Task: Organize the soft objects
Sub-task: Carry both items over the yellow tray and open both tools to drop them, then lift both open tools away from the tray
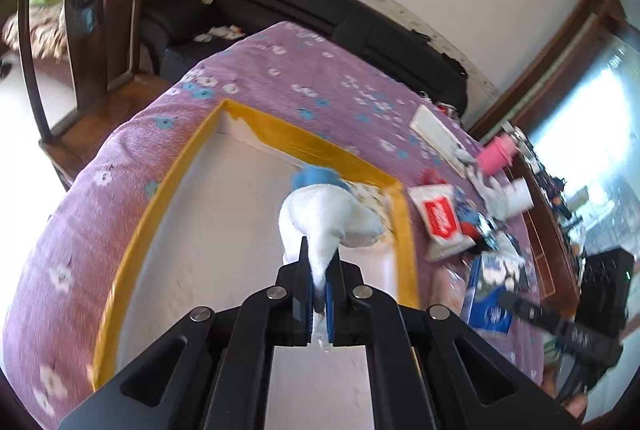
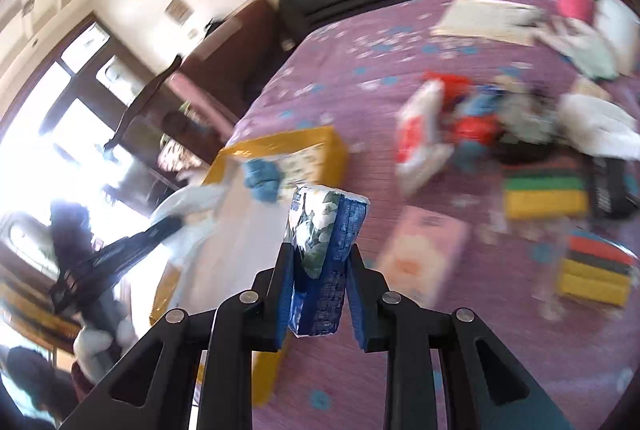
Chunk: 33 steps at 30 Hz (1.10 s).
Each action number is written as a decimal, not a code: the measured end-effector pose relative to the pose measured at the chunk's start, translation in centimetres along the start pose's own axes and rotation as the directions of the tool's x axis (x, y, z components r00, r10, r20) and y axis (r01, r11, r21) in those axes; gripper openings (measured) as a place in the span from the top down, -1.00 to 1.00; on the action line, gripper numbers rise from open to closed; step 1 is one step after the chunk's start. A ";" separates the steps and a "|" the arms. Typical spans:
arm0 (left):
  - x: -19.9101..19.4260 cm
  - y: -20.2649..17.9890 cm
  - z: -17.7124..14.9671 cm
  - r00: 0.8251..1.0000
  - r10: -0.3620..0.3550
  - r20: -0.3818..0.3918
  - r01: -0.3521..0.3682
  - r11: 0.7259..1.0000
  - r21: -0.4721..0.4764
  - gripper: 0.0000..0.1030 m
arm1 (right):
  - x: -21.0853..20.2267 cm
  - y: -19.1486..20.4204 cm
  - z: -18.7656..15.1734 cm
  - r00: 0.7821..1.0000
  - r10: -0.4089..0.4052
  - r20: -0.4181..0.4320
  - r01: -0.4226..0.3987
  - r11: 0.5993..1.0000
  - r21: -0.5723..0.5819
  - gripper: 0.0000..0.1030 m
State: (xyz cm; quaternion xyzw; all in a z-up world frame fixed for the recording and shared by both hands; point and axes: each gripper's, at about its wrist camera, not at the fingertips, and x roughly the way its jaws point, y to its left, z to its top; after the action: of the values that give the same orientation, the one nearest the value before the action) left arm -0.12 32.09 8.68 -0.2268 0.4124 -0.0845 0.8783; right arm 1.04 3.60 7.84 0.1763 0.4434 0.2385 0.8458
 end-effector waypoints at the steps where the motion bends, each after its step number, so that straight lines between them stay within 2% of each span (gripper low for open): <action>1: 0.7 0.7 0.6 1.000 0.005 -0.010 -0.005 1.000 -0.015 0.93 | 1.3 0.9 0.4 1.000 0.001 -0.017 -0.001 1.000 -0.020 0.47; 9: 5.5 4.7 4.9 0.995 0.098 -0.034 -0.100 0.992 -0.072 0.90 | 10.5 5.9 2.4 0.986 0.059 -0.155 -0.069 0.996 -0.064 0.47; 12: 5.5 5.4 5.3 0.995 0.092 -0.028 -0.094 0.993 -0.077 0.69 | 13.6 7.3 3.2 0.978 0.070 -0.196 -0.086 0.994 -0.071 0.46; 14: 4.7 5.3 5.2 0.996 0.084 -0.008 -0.084 0.994 -0.064 0.41 | 15.5 8.0 3.6 0.971 0.088 -0.221 -0.105 0.992 -0.066 0.46; 17: 2.9 4.9 4.9 0.995 0.094 0.031 -0.093 0.995 -0.035 0.12 | 17.6 8.7 3.9 0.965 0.104 -0.241 -0.121 0.991 -0.056 0.46; 20: 0.7 4.3 4.5 0.993 0.091 0.070 -0.090 0.996 -0.015 -0.06 | 19.2 9.3 4.3 0.970 0.082 -0.229 -0.099 0.993 -0.064 0.40; 23: -1.5 3.7 3.6 0.992 0.076 0.106 -0.076 0.997 -0.004 -0.22 | 17.9 9.5 4.2 0.973 0.106 -0.204 -0.123 0.990 -0.071 0.31; 26: -3.4 2.3 2.5 0.988 0.071 0.139 -0.076 0.997 0.029 -0.30 | 14.1 9.7 4.5 0.986 0.097 -0.137 -0.113 0.987 -0.113 0.08; 27: -3.8 1.8 2.1 0.987 0.065 0.146 -0.072 0.997 0.039 -0.31 | 12.3 9.5 4.6 0.990 0.088 -0.106 -0.101 0.986 -0.130 -0.08; 28: -4.3 1.0 1.6 0.987 0.055 0.152 -0.064 0.997 0.053 -0.35 | 10.8 9.1 4.6 0.994 0.076 -0.080 -0.086 0.986 -0.140 -0.27; 30: -4.9 -0.2 0.7 0.988 0.034 0.149 -0.045 0.997 0.068 -0.41 | 7.1 7.7 4.3 0.999 0.033 -0.011 -0.035 0.988 -0.149 -0.47; 33: -5.4 -2.5 -1.1 0.991 -0.015 0.130 0.002 0.995 0.103 -0.46 | 1.1 3.8 2.6 0.994 -0.063 0.090 0.074 0.989 -0.126 -0.54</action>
State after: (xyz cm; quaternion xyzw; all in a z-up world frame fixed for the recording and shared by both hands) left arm -4.38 31.36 12.95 -0.1881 0.3481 -0.0944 0.9135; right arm 2.81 7.15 10.43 0.1159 0.3963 0.2295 0.8814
